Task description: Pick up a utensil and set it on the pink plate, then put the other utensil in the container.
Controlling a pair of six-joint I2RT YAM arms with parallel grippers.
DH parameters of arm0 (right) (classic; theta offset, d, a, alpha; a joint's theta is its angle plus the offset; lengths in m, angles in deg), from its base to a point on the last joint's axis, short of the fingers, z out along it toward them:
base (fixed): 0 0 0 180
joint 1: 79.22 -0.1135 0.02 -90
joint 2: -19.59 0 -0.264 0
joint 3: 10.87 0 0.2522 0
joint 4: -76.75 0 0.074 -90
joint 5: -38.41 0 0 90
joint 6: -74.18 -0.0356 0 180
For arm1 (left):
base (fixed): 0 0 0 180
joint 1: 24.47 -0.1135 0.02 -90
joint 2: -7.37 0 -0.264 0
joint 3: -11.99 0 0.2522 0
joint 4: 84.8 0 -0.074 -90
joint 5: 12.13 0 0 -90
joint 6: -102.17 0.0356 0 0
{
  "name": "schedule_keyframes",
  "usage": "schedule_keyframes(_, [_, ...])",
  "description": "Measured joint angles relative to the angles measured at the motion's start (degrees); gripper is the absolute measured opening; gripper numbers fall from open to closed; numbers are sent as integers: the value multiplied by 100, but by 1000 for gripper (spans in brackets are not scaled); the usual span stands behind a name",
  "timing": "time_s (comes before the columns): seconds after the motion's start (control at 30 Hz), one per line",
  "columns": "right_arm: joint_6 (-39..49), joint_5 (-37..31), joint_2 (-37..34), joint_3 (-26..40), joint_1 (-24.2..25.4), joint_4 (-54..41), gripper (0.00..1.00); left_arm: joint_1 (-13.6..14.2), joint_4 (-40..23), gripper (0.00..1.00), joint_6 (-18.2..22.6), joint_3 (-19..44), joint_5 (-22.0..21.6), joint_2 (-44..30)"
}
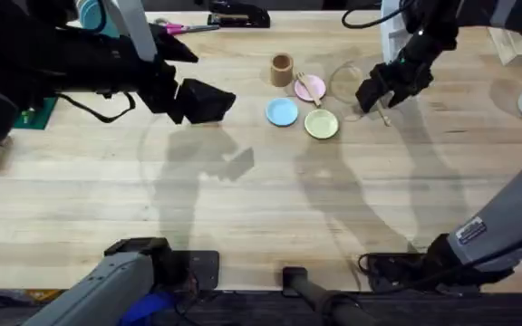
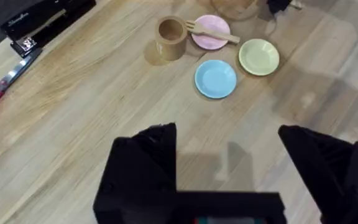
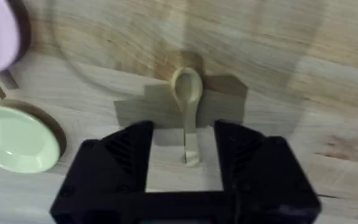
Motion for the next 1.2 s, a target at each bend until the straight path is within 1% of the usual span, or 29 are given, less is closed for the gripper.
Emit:
schedule_keyframes(0.13, [0,3,0,0,0,4,456,0,0,995,0,-2,0,1])
schedule_keyframes(0.37, [0,17,0,2,0,21,271,0,0,994,0,-1,0,0])
schedule_keyframes(0.43, [0,20,0,2,0,28,187,0,0,995,0,-2,0,0])
schedule_keyframes(0.47, [-12,22,0,2,-3,31,124,0,0,995,0,-2,0,0])
schedule_keyframes(0.5, [-17,22,0,2,-4,36,92,0,0,995,0,-2,0,2])
schedule_keyframes(0.57, [-17,22,0,5,-7,41,60,0,1,995,0,-1,0,0])
schedule_keyframes(0.6, [-20,22,0,9,-7,41,45,0,0,995,0,-1,0,0])
schedule_keyframes(1.2, [-17,13,0,74,-33,149,34,0,0,995,0,-2,0,0])
